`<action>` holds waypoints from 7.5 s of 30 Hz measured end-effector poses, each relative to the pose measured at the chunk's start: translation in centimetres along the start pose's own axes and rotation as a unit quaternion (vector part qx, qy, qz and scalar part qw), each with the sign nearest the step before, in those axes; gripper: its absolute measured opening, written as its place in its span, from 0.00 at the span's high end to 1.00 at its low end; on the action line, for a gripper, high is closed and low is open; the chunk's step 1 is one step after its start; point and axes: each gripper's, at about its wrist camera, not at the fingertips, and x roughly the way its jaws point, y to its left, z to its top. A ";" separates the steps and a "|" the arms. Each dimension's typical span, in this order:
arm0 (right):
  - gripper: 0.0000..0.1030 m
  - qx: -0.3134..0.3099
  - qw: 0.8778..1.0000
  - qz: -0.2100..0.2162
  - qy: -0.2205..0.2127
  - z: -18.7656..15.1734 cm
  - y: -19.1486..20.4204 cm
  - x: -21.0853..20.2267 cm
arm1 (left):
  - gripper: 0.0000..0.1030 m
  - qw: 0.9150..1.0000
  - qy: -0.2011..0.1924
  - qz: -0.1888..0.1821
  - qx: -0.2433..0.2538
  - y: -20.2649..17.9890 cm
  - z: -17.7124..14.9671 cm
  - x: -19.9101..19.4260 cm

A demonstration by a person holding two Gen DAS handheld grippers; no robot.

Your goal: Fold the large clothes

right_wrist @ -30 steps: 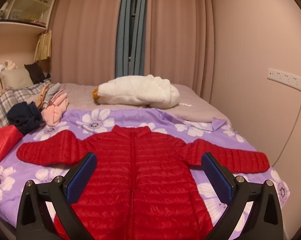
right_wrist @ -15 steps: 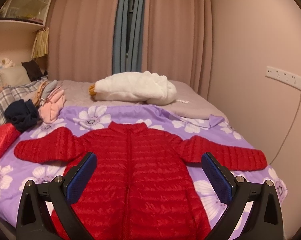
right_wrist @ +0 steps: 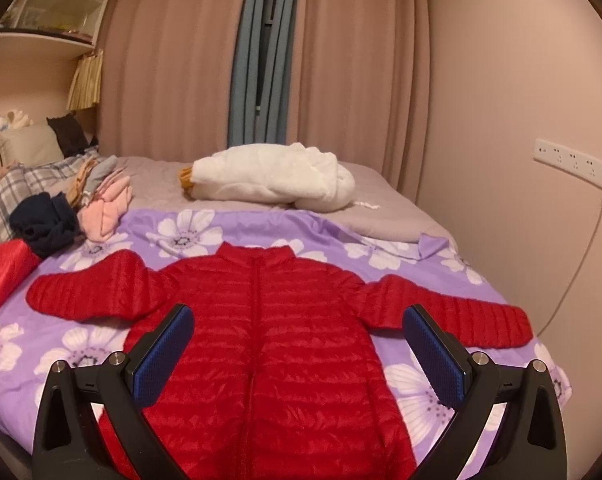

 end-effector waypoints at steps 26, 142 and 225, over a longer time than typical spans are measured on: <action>0.00 0.003 1.000 0.016 0.004 0.0 0.0 0.0 | 0.00 0.999 0.022 0.025 -0.005 0.2 0.0 1.7; 0.22 0.206 0.971 -0.055 0.109 0.8 -13.7 21.0 | 0.91 0.982 -0.065 0.173 -0.028 5.6 6.1 20.9; 0.56 0.237 0.928 0.061 0.281 -18.8 -12.1 7.7 | 0.81 0.943 0.269 -0.028 -0.195 8.6 -18.8 12.6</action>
